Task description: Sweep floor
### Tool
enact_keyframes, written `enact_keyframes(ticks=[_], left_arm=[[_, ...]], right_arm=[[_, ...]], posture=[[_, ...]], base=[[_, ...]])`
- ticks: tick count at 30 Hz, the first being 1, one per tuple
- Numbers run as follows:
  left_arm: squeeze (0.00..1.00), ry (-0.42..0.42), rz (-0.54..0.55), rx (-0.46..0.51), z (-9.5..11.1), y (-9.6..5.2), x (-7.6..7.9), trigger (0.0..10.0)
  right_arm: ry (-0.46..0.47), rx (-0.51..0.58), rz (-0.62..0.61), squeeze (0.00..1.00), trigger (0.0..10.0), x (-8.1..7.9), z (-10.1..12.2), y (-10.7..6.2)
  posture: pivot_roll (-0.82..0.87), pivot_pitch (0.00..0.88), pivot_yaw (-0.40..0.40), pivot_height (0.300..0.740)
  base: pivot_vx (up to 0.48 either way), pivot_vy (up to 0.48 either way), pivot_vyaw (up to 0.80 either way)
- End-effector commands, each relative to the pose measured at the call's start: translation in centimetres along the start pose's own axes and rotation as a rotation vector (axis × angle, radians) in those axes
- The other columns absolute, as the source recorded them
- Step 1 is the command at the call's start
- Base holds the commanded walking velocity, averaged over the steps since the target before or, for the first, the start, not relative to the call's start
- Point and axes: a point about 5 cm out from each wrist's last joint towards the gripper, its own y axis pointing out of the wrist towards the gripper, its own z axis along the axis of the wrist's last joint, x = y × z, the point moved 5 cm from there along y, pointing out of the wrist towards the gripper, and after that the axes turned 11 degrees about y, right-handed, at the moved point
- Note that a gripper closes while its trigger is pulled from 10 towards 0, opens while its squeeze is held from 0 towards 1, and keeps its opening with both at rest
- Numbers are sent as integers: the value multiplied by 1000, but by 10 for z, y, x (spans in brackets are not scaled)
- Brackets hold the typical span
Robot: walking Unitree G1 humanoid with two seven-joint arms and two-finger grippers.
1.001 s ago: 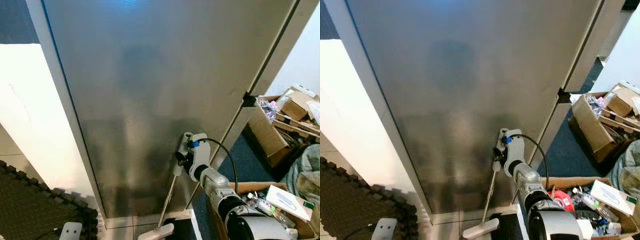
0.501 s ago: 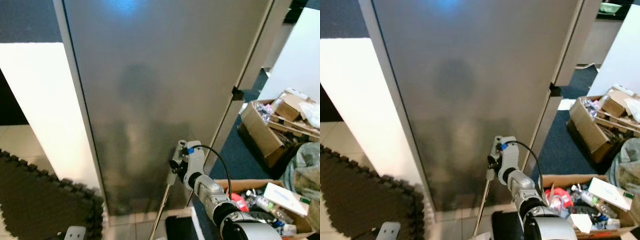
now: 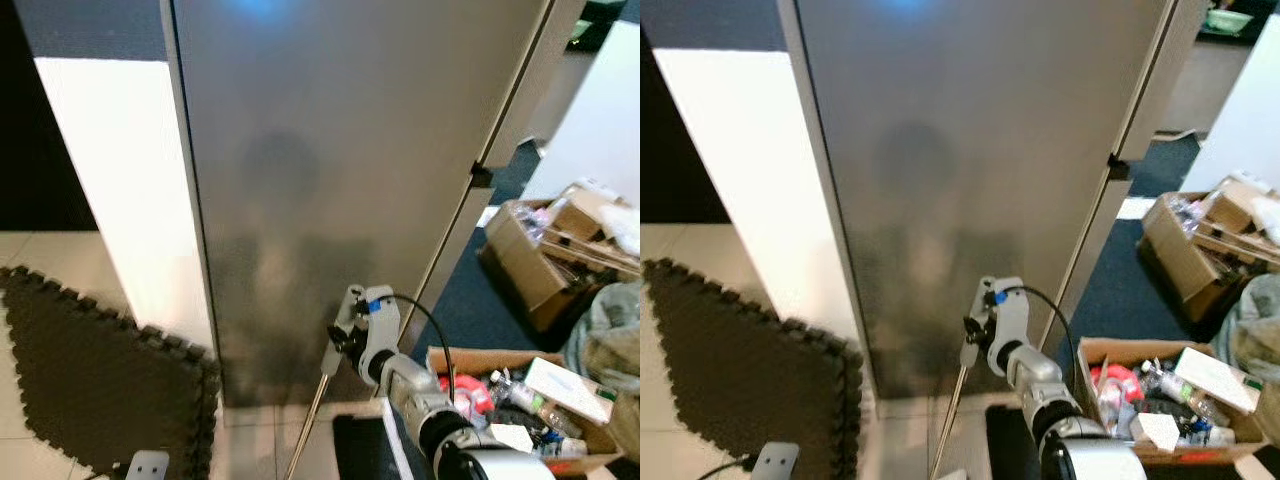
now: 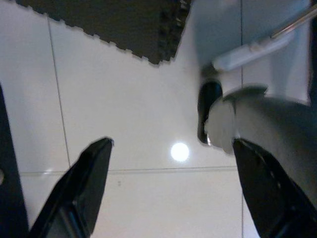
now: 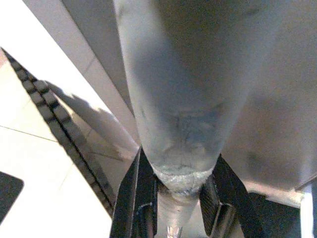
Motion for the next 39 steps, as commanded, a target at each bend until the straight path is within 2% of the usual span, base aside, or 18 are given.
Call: enact_keyframes(ticks=[1,26,36,37,39], left_arm=[[0,19,-4,6,4,1,1,10000],[0,33,-17,21,11,2,7,10000],[0,6,-15,112,39,4,-1,10000],[0,17,-28,144,49,5,0,10000],[0,23,-33,157,52,5,0,10000]], right_arm=[[7,-6,4,0,10000,0,-2,0],[-10,-17,4,0,10000,2,-4,-2],[-21,33,73,0,10000,-7,13,1],[-22,43,98,0,10000,-10,18,2],[-25,45,109,0,10000,-12,19,3]], posture=[[138,0,-89,740],[127,0,-96,740],[133,0,-103,740],[133,0,-105,740],[133,0,-105,740]], base=[[-349,0,0],[-349,0,0],[-352,0,0],[-304,0,-800],[-304,0,-800]])
